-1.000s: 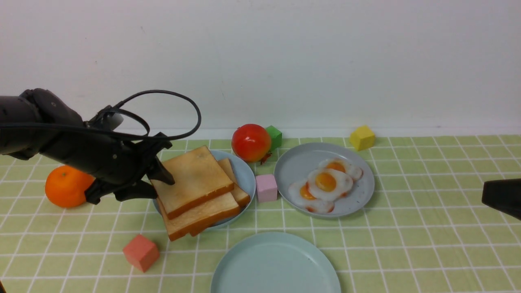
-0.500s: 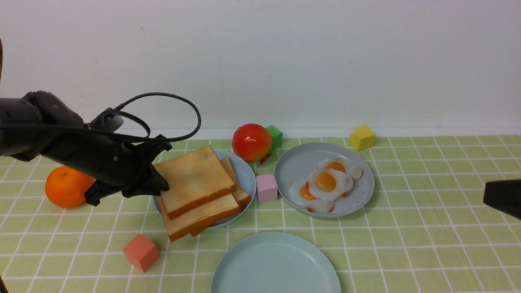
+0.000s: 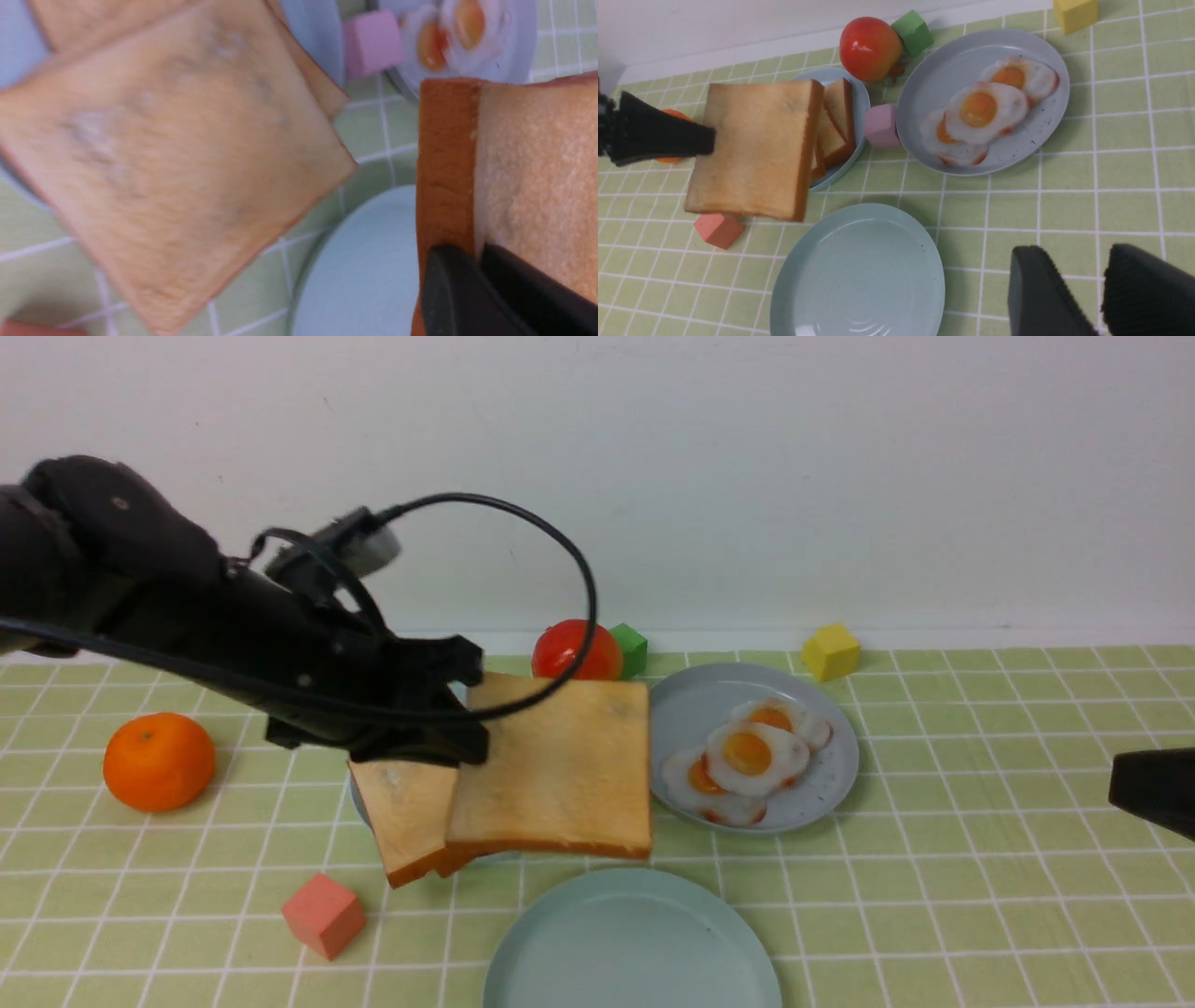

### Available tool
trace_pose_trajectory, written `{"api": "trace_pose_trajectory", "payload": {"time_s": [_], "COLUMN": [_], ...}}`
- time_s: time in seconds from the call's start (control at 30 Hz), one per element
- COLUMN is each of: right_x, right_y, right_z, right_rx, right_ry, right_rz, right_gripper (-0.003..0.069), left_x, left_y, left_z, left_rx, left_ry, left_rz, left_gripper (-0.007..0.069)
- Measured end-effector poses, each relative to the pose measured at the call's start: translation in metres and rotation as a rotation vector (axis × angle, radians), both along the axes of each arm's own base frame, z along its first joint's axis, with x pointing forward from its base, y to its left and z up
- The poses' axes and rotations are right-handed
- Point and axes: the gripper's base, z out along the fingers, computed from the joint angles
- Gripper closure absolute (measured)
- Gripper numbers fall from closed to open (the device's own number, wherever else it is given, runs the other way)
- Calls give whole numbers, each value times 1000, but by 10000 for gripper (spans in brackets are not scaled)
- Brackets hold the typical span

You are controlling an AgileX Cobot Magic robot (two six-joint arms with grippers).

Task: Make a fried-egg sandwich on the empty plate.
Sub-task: Use the left arm to put a slice of bread into the empty plate in the middle, then use the right arm to grab a fried egg

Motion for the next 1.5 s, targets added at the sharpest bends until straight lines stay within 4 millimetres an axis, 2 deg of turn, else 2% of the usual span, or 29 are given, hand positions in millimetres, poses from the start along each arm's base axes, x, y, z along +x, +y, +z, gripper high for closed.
{"api": "trace_pose_trajectory", "payload": {"time_s": [0.1, 0.13, 0.2, 0.37, 0.53, 0.67, 0.77, 0.87, 0.9, 0.97, 1.0, 1.03, 1.07, 1.1, 1.17, 1.2, 1.27, 1.3, 1.37, 1.5], "right_x": [0, 0, 0, 1, 0, 0, 1, 8, 10, 24, 31, 31, 46, 53, 73, 77, 105, 106, 134, 174], "right_y": [0, -1, -2, -4, -4, -4, -3, -1, -1, 2, 3, 3, 6, 9, 14, 15, 22, 22, 26, 35], "right_z": [0, 0, -1, -2, -2, -2, -4, -5, -6, -6, -7, -6, -11, -14, -26, -29, -51, -50, -71, -92], "right_rx": [-9, -12, -38, -71, -75, -75, -78, -84, -84, -66, -54, -52, -23, -7, 44, 56, 131, 130, 172, 206], "right_ry": [-1, -2, -6, -10, -7, -7, 15, 65, 73, 124, 149, 147, 203, 231, 299, 313, 373, 366, 390, 419], "right_rz": [-1, -1, -2, -4, -3, -3, 4, 18, 18, 8, 1, -1, -11, -14, -27, -32, -71, -72, -104, -100], "right_gripper": [418, 418, 418, 418, 418, 418, 418, 405, 400, 363, 343, 343, 307, 291, 260, 256, 242, 242, 242, 246], "left_x": [-15, -17, -28, -42, -42, -42, -43, -45, -45, -45, -45, -46, -47, -49, -55, -55, -68, -69, -82, -96], "left_y": [-26, -29, -41, -52, -54, -52, -48, -44, -44, -41, -41, -41, -40, -39, -36, -37, -31, -30, -26, -25], "left_z": [-22, -25, -49, -77, -83, -83, -79, -57, -57, -27, -11, -10, 14, 24, 51, 52, 75, 76, 87, 99], "left_rx": [15, 18, 42, 76, 81, 103, 133, 163, 167, 185, 184, 187, 191, 189, 188, 190, 193, 194, 208, 183], "left_ry": [51, 60, 106, 163, 182, 184, 175, 138, 137, 70, 31, 31, -21, -45, -120, -124, -215, -220, -268, -312], "left_rz": [-53, -59, -51, -10, 36, 48, 60, 58, 56, 22, 7, 3, -33, -47, -106, -113, -182, -188, -268, -359], "left_gripper": [595, 595, 595, 595, 563, 466, 344, 200, 193, 111, 92, 92, 82, 83, 113, 117, 206, 215, 352, 551]}}
